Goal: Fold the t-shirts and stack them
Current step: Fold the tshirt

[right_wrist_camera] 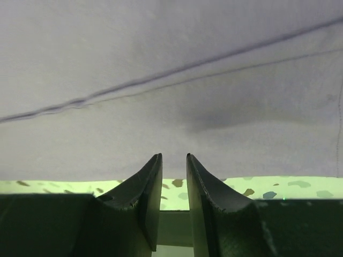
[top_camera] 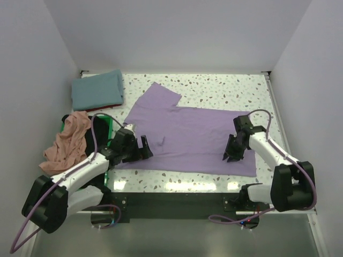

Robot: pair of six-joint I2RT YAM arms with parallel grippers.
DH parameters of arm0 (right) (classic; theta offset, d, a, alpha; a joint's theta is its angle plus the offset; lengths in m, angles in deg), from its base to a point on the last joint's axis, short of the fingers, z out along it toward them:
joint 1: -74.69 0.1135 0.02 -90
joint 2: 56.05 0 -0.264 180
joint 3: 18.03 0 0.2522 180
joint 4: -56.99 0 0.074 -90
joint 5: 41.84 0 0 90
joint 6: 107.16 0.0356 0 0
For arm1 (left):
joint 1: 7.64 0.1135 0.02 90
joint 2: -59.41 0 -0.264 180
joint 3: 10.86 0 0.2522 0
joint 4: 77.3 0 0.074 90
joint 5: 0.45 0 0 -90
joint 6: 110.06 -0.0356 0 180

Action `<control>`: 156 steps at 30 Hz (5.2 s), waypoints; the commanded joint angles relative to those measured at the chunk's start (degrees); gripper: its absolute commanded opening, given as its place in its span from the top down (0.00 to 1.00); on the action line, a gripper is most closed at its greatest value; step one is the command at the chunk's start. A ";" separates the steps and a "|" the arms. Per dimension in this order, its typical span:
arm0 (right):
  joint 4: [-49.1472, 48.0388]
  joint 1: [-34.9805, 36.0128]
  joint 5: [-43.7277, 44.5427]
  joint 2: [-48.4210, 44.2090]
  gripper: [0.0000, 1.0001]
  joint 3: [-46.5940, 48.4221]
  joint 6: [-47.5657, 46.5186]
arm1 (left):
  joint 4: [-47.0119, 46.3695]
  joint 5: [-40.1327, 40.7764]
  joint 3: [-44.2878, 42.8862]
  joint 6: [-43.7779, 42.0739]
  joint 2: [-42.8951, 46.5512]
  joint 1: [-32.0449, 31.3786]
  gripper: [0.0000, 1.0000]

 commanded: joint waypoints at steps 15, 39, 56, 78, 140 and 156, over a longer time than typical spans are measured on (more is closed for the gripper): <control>-8.53 0.89 -2.57 8.97 0.70 6.44 -2.90 | -6.30 1.85 -13.99 -9.28 -18.13 -0.23 0.00; -3.88 0.80 4.46 3.61 0.70 -5.96 3.17 | -6.49 0.27 6.92 -0.85 -3.99 -1.02 0.00; 0.34 0.89 5.34 0.80 0.69 -4.48 5.10 | -0.42 -3.07 10.88 5.30 4.19 -4.62 0.00; 6.15 -6.13 12.56 7.37 0.68 26.89 -4.12 | 2.14 2.65 -23.01 -5.59 -9.67 -1.65 0.00; -16.53 -23.90 5.34 42.28 0.69 38.86 -7.91 | 0.12 -1.75 -28.93 -11.22 -21.47 6.72 0.00; -15.30 -23.90 4.11 41.93 1.00 39.12 -7.91 | -0.85 7.30 -53.35 -19.39 -43.96 10.23 0.01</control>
